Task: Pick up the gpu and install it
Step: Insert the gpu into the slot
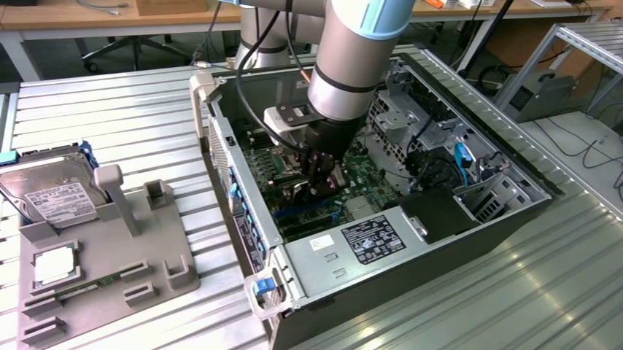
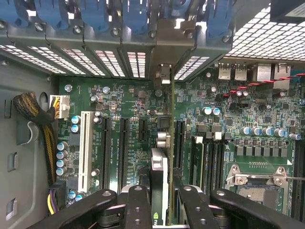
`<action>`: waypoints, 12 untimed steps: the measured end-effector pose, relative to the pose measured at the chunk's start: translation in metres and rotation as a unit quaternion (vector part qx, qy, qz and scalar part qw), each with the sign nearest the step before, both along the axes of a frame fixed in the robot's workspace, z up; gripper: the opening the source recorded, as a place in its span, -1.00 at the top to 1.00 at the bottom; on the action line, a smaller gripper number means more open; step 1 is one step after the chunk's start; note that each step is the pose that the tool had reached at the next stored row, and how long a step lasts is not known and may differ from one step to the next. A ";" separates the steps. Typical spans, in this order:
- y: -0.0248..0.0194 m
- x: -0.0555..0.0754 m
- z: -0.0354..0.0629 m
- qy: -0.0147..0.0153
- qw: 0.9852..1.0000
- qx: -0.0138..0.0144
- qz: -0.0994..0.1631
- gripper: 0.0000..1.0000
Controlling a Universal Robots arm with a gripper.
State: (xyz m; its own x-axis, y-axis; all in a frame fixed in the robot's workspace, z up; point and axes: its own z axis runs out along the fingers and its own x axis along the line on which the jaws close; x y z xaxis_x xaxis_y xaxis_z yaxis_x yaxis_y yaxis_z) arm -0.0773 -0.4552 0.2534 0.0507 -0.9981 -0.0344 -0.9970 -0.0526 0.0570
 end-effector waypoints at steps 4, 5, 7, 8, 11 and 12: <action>0.0000 0.000 -0.0001 0.000 1.000 0.000 0.000 0.45; 0.0000 0.000 -0.0002 0.000 1.000 0.000 0.000 0.45; 0.0000 0.000 -0.0006 0.000 1.000 0.000 0.000 0.45; 0.0000 0.000 -0.0009 0.000 1.000 0.000 0.000 0.45; 0.0000 0.000 -0.0014 0.000 1.000 0.000 0.000 0.45; 0.0000 0.000 -0.0015 0.000 1.000 0.000 0.000 0.45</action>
State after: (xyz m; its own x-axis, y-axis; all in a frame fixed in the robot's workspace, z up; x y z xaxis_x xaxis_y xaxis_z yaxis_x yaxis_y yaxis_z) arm -0.0773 -0.4552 0.2519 0.0508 -0.9981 -0.0343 -0.9969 -0.0528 0.0577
